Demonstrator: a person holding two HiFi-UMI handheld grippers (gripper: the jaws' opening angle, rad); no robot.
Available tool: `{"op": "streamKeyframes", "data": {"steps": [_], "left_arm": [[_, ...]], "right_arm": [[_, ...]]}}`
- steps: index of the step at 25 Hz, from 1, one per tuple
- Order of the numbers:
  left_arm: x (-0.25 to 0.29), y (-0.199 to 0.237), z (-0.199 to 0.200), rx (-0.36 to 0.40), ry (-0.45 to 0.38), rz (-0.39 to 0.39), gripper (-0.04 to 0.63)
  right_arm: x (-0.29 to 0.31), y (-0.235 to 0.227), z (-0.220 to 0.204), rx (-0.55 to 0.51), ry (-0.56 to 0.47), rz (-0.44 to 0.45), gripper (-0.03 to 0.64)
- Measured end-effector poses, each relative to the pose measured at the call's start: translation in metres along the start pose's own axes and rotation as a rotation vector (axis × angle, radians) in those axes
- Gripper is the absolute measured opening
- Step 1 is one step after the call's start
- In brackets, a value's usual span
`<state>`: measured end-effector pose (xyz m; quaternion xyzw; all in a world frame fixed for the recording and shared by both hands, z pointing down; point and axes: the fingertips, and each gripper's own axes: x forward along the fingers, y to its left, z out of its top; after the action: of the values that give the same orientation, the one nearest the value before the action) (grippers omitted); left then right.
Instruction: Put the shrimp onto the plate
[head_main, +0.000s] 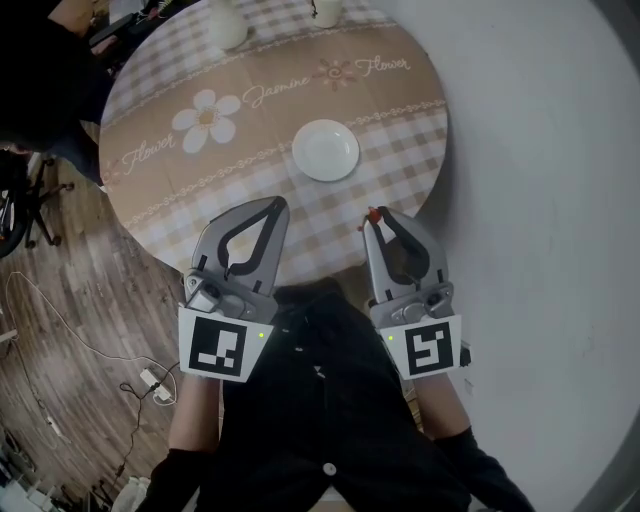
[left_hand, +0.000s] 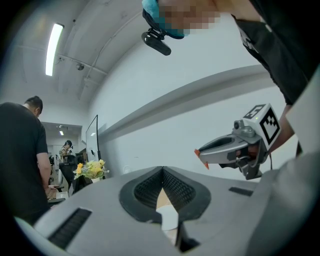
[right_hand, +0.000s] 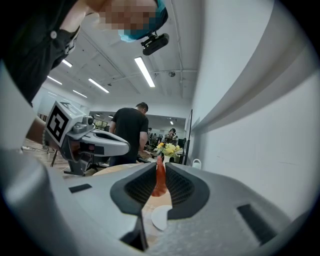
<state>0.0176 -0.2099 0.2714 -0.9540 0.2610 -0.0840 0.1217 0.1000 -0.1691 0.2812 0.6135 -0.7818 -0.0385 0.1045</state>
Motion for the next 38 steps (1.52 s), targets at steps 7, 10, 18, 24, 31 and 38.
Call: {"op": "streamKeyframes", "data": {"steps": [7,10,18,24,31,38], "left_arm": [[0.007,0.003,0.0,-0.022,0.012,0.036,0.002],[0.009,0.003,-0.002,-0.034,0.02,0.054,0.002],[0.011,0.008,-0.007,-0.037,0.05,0.115,0.002],[0.012,0.015,-0.011,-0.036,0.072,0.157,0.002],[0.012,0.021,-0.021,-0.048,0.103,0.193,0.002],[0.014,0.023,-0.029,-0.06,0.119,0.213,0.002]], "right_arm": [[0.011,-0.009,0.0,-0.007,-0.006,0.047,0.044],[0.014,-0.013,-0.003,-0.012,-0.003,0.067,0.044],[0.029,-0.021,-0.016,-0.012,0.011,0.121,0.044],[0.047,-0.024,-0.037,-0.026,0.046,0.168,0.044],[0.068,-0.026,-0.069,-0.035,0.114,0.207,0.044],[0.092,-0.027,-0.107,-0.044,0.179,0.245,0.044]]}}
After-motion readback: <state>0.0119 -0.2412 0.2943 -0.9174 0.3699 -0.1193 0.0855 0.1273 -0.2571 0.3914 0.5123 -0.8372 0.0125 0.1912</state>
